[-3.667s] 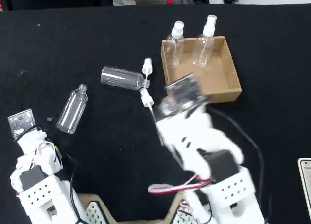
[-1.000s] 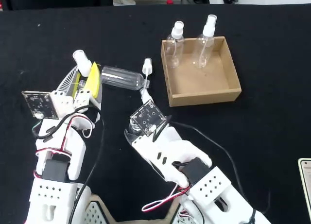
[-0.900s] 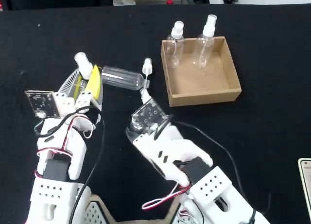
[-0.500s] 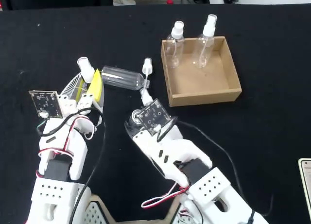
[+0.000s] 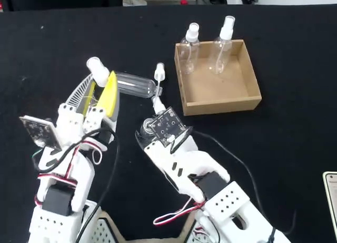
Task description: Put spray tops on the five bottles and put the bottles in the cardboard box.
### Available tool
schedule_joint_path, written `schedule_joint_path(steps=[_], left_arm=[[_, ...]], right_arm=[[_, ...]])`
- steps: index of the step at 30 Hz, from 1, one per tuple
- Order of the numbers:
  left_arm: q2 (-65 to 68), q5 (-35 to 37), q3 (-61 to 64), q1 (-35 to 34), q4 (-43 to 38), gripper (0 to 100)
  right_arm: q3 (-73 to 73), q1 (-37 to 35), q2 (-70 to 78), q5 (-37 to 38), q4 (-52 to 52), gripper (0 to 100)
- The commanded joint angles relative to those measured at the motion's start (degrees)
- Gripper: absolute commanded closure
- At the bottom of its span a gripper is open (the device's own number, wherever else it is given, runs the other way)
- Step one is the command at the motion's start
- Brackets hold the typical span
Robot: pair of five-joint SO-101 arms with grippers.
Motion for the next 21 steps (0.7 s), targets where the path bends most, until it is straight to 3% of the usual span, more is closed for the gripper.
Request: schedule_joint_path(steps=[1, 11, 15, 21], left_arm=[[-0.8, 0.3, -2.2, 0.5, 0.5, 92], [-1.1, 0.4, -7.2, 1.1, -0.2, 93], [-0.7, 0.9, -7.5, 1.1, -6.3, 93], [-0.5, 12.0, -7.8, 1.1, -7.6, 93]], right_arm=[[-0.1, 1.0, -1.2, 0.0, -2.0, 92.3], [-0.3, 0.9, -1.2, 0.0, -2.2, 92.3], [-0.6, 0.9, -1.2, 0.0, -2.2, 92.3], [-0.7, 0.9, -1.2, 0.0, -2.2, 92.3]])
